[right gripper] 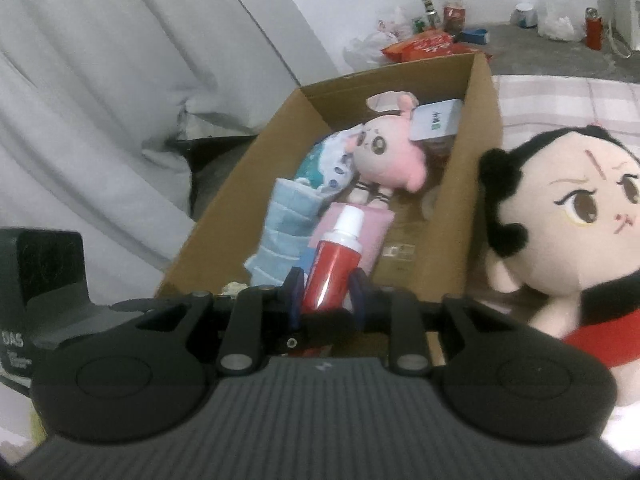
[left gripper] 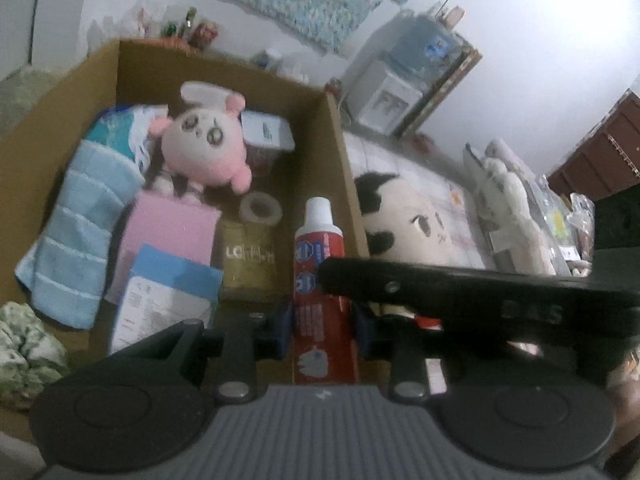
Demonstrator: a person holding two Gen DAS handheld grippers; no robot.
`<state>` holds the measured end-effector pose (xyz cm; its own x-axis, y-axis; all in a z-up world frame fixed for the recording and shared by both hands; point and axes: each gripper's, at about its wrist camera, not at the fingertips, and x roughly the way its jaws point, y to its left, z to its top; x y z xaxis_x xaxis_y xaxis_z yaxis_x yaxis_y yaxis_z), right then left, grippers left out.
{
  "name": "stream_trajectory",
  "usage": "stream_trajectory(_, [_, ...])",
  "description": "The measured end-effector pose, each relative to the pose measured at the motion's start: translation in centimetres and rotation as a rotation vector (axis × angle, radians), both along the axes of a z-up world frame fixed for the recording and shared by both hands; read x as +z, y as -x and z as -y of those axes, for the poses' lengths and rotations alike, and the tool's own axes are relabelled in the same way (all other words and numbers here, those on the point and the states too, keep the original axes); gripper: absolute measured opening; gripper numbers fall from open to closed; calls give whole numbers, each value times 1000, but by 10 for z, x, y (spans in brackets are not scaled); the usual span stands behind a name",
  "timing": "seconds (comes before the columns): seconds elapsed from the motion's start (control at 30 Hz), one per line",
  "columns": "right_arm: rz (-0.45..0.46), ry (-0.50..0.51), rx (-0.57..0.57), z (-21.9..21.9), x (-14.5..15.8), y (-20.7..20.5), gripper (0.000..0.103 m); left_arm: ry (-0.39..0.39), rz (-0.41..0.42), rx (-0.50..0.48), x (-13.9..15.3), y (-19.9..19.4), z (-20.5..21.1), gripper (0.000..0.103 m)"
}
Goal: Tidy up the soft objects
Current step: 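Lower the red toothpaste into the box and open the right tool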
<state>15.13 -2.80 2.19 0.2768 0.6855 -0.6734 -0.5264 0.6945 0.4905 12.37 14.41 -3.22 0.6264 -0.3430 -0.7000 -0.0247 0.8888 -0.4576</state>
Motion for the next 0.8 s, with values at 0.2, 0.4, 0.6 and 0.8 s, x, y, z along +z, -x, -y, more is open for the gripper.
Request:
stream_trajectory(0.2, [52, 10, -30, 8, 7, 5, 27, 110, -48, -54, -15, -12, -2, 43])
stream_trajectory(0.4, [70, -25, -43, 17, 15, 4, 29, 63, -39, -16, -9, -11, 0, 56])
stream_trajectory(0.6, [100, -65, -67, 32, 29, 15, 40, -1, 6, 41, 11, 2, -2, 71])
stream_trajectory(0.8, [147, -70, -101, 51, 44, 37, 54, -100, 64, 86, 40, 28, 7, 92])
